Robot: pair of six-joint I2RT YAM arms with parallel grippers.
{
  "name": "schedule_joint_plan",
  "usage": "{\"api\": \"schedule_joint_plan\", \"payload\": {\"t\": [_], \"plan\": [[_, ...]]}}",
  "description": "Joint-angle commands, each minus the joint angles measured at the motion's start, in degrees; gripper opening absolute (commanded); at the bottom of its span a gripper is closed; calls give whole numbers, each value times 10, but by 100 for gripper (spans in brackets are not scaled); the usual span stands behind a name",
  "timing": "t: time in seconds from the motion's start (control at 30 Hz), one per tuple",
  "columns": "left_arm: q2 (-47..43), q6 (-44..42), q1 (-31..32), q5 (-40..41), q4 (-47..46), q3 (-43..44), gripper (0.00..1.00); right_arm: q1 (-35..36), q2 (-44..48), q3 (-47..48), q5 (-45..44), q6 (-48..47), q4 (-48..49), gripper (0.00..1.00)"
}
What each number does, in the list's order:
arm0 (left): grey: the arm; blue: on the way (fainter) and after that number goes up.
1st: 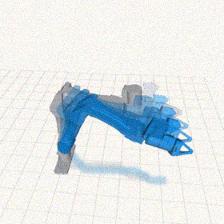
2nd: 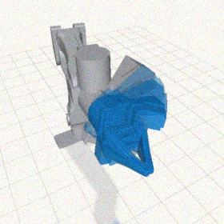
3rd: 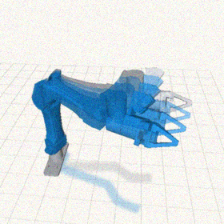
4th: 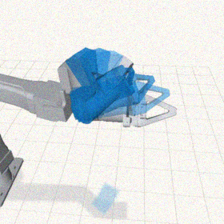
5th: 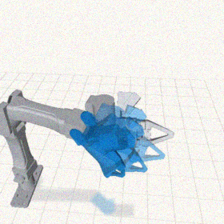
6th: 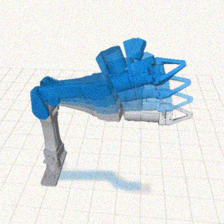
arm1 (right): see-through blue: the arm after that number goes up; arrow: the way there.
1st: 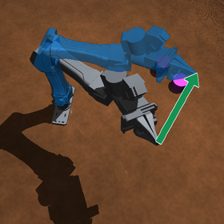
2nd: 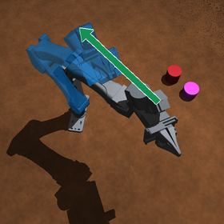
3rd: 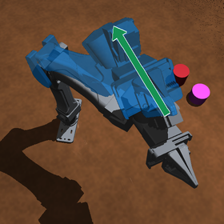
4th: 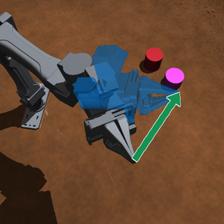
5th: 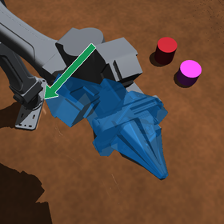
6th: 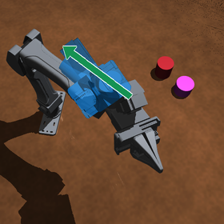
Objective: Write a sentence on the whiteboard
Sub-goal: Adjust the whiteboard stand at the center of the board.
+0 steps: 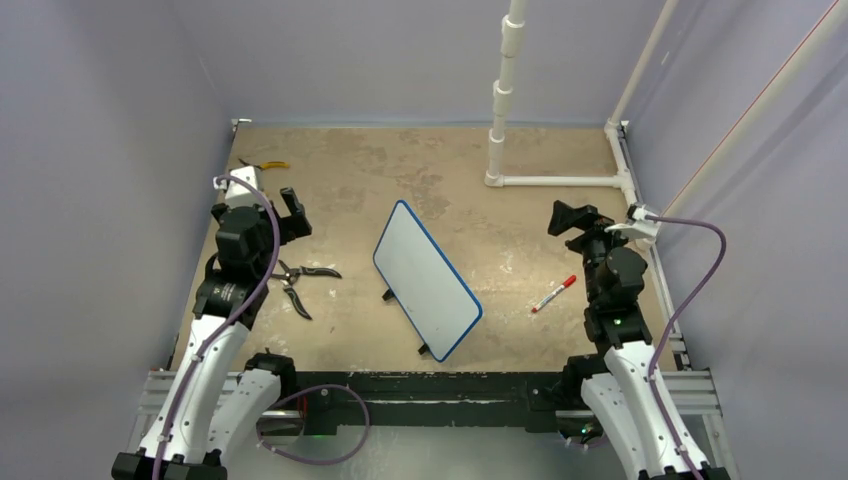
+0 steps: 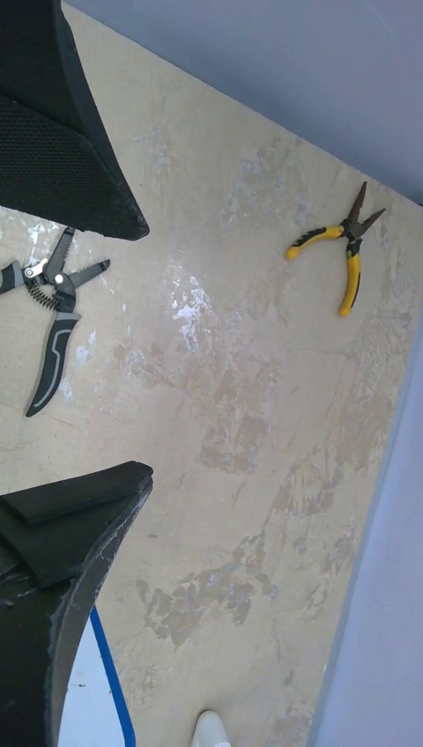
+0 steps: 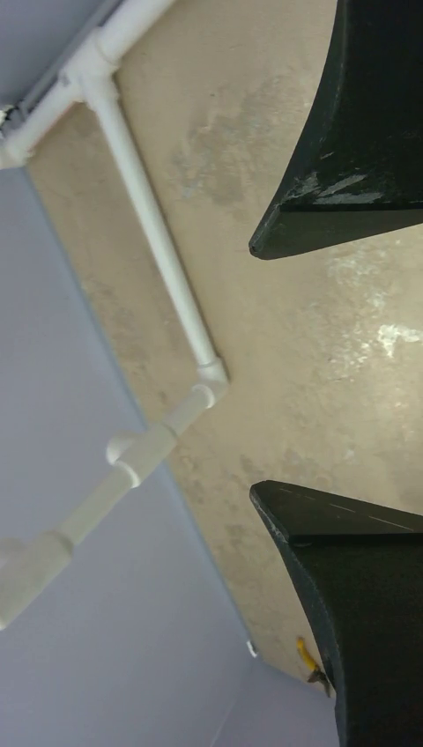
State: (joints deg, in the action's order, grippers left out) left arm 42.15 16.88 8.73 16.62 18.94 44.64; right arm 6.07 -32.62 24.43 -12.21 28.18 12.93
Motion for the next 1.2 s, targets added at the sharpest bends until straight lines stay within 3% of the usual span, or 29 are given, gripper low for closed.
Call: {"api": "schedule_joint_plan", "payload": {"t": [0.0, 0.27, 0.4, 0.53, 0.67, 0.83, 1.0, 1.17], "plan": [[11, -4, -2, -12, -19, -4, 99, 1, -2, 31, 16, 29, -80, 99], [44, -16, -1, -198, -33, -23, 94, 1, 19, 39, 68, -7, -124, 99], [48, 24, 33, -258, -14, -46, 88, 1, 32, 27, 97, -3, -119, 99], [2, 81, 125, -191, 18, -67, 88, 2, 25, 45, 107, -16, -128, 99], [-33, 143, 147, -195, 21, -105, 87, 1, 20, 54, 121, -16, -128, 99], [-15, 181, 185, -200, -4, -150, 83, 1, 32, 50, 133, -14, -128, 99], [36, 177, 233, -168, -31, -170, 76, 2, 48, 47, 139, -11, -142, 99], [58, 162, 259, -188, -119, -211, 61, 2, 50, 42, 139, -9, -139, 99]]}}
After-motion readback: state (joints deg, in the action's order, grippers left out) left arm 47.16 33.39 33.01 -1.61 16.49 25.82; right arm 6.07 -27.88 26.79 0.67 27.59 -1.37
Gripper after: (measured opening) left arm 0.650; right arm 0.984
